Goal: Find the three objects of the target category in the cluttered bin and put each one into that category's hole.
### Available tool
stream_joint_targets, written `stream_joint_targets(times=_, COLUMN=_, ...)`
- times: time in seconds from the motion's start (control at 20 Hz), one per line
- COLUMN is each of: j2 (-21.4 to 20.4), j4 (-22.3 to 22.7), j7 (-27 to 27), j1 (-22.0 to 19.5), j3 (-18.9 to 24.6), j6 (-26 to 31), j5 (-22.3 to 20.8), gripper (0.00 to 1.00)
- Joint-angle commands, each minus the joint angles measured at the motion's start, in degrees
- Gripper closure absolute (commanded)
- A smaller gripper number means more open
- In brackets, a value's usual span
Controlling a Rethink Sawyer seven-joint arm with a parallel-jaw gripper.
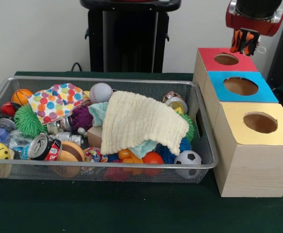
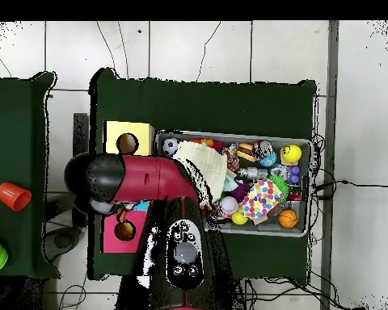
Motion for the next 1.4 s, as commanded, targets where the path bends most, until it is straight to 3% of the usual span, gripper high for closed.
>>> stream_joint_targets(times=0.05, j2=3.0, j4=6.8, j7=11.3, j1=-1.5, j3=-0.8, j6=-4.9, j5=2.1, gripper=1.00)
stream_joint_targets(times=0.4, j2=1.5, j4=8.4, j7=8.1, j1=-2.2, j3=-2.4, j6=-3.3, j5=-0.2, gripper=1.00)
stream_joint_targets(times=0.7, j2=3.0, j4=10.9, j7=5.9, j1=-3.4, j3=-2.2, j6=-8.6, j5=-0.8, gripper=1.00)
stream_joint_targets(times=1.1, j2=5.6, j4=11.1, j7=6.2, j1=-3.8, j3=-1.7, j6=-12.3, j5=-1.3, gripper=1.00)
stream_joint_targets(times=1.4, j2=5.4, j4=12.9, j7=6.2, j1=-4.2, j3=-1.5, j6=-14.1, j5=-0.7, gripper=1.00)
